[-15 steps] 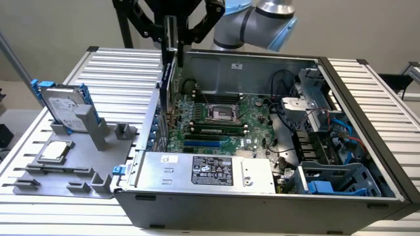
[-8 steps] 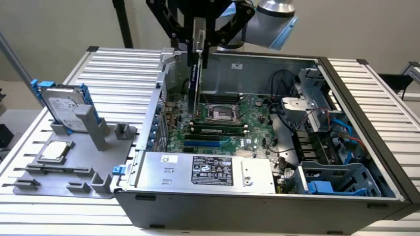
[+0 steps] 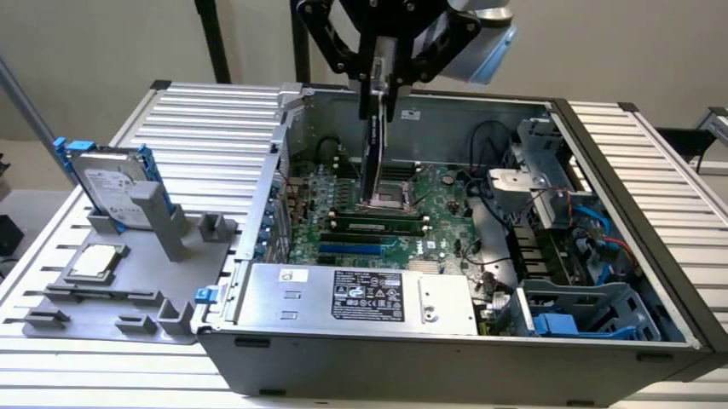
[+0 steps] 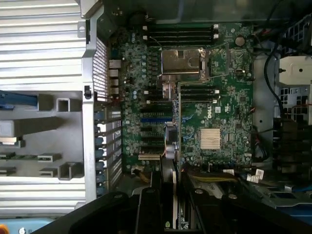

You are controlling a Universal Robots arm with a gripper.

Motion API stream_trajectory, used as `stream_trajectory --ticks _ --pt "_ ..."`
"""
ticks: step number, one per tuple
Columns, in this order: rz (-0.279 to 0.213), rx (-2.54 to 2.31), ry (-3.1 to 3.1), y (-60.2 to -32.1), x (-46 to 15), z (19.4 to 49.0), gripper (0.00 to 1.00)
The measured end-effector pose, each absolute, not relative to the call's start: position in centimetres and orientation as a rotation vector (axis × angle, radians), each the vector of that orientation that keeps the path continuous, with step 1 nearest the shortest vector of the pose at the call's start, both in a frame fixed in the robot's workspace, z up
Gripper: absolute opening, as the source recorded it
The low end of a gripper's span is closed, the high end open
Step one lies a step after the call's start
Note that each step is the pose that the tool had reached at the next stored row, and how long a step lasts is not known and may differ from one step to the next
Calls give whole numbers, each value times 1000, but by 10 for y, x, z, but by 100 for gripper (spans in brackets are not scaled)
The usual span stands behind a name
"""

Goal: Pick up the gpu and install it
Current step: 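Pick up the gpu and move the gpu toward the slot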

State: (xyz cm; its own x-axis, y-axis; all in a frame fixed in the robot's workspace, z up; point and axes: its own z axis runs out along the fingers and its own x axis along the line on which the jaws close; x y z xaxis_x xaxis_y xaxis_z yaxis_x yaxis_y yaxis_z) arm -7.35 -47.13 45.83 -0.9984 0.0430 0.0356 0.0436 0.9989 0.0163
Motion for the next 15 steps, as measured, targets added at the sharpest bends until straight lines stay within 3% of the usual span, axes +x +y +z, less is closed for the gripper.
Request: stream_trajectory --ticks 15 --pt "13 -65 -3106 -452 -33 436 27"
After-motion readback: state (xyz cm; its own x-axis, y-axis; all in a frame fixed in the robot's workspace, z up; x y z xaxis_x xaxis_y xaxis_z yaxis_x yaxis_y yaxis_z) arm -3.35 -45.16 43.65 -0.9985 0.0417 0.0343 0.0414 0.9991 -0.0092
